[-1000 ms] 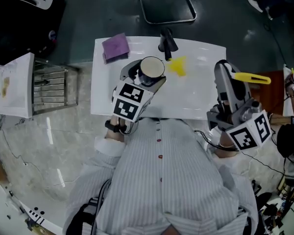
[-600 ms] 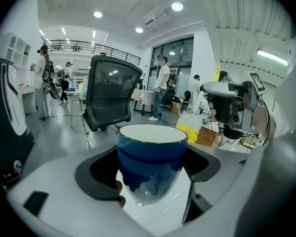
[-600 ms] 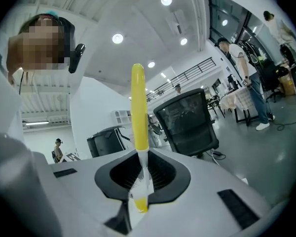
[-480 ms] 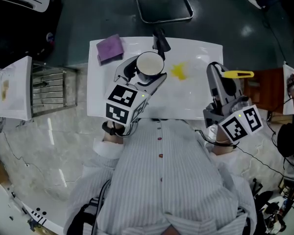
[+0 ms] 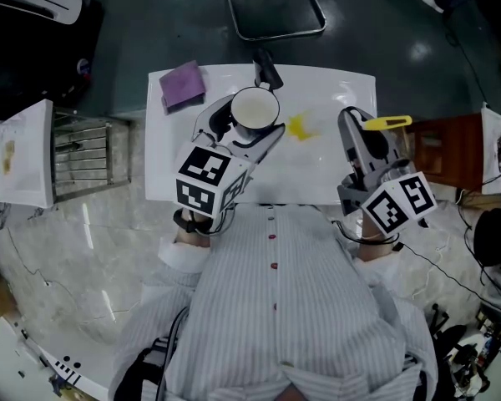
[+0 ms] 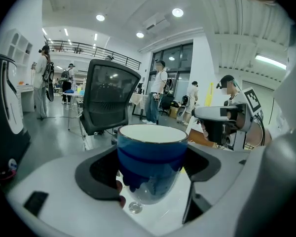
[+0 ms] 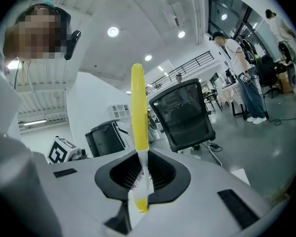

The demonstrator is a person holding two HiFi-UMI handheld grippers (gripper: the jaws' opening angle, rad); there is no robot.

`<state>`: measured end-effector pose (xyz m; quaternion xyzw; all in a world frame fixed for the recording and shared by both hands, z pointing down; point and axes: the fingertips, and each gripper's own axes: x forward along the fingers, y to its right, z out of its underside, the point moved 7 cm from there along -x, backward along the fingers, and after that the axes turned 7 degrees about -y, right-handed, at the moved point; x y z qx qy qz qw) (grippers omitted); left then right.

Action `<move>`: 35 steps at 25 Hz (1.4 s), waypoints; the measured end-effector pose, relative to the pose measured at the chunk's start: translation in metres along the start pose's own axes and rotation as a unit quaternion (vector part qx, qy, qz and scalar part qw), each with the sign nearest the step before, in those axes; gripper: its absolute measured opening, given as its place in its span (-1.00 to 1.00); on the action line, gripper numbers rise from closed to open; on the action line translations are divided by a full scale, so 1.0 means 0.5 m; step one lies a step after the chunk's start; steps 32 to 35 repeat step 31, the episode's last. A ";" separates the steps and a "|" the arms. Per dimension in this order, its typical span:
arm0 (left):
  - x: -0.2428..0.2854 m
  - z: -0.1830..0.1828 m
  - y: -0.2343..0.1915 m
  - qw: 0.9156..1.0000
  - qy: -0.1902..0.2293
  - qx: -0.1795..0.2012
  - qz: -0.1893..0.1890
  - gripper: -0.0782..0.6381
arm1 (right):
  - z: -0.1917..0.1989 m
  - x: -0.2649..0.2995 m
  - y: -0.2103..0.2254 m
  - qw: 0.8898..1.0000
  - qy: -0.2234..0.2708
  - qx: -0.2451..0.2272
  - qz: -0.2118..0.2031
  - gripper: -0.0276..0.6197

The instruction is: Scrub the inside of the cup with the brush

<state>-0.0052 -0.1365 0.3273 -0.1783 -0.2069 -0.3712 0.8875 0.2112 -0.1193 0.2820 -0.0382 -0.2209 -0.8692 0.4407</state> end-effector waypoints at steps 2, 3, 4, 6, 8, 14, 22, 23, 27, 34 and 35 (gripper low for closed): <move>0.002 -0.001 0.001 1.000 0.000 -0.001 0.000 0.33 | 0.003 0.004 0.001 1.000 -0.003 0.001 -0.003 -0.73; 0.003 -0.001 0.001 1.000 0.000 -0.001 0.000 0.33 | 0.004 0.006 0.002 1.000 -0.005 0.001 -0.004 -0.73; 0.003 -0.001 0.001 1.000 -0.001 -0.001 0.000 0.33 | 0.004 0.007 0.002 1.000 -0.006 0.001 -0.005 -0.73; 0.004 -0.001 0.000 1.000 -0.001 -0.001 -0.001 0.33 | 0.005 0.009 0.004 1.000 -0.009 0.001 -0.007 -0.73; 0.005 -0.001 0.000 1.000 -0.002 -0.002 -0.002 0.33 | 0.005 0.010 0.004 1.000 -0.010 0.000 -0.009 -0.73; 0.002 0.002 0.003 1.000 -0.001 -0.002 -0.002 0.33 | 0.011 0.012 0.002 1.000 -0.013 -0.002 -0.011 -0.73; 0.003 -0.008 0.004 1.000 -0.002 0.011 0.008 0.33 | 0.013 0.013 -0.002 1.000 -0.015 -0.002 -0.014 -0.73; 0.002 -0.008 0.004 1.000 -0.003 0.016 0.008 0.33 | 0.013 0.012 -0.002 1.000 -0.016 -0.002 -0.014 -0.73; 0.005 -0.005 0.009 0.999 -0.009 0.044 0.016 0.33 | 0.017 0.010 0.000 1.000 -0.017 0.000 -0.012 -0.73; 0.014 -0.001 0.018 0.997 -0.013 0.061 0.047 0.33 | 0.014 0.005 0.001 1.000 -0.017 -0.001 -0.002 -0.73; 0.014 -0.001 0.018 0.997 -0.013 0.061 0.047 0.33 | 0.014 0.005 0.001 1.000 -0.017 -0.001 -0.002 -0.73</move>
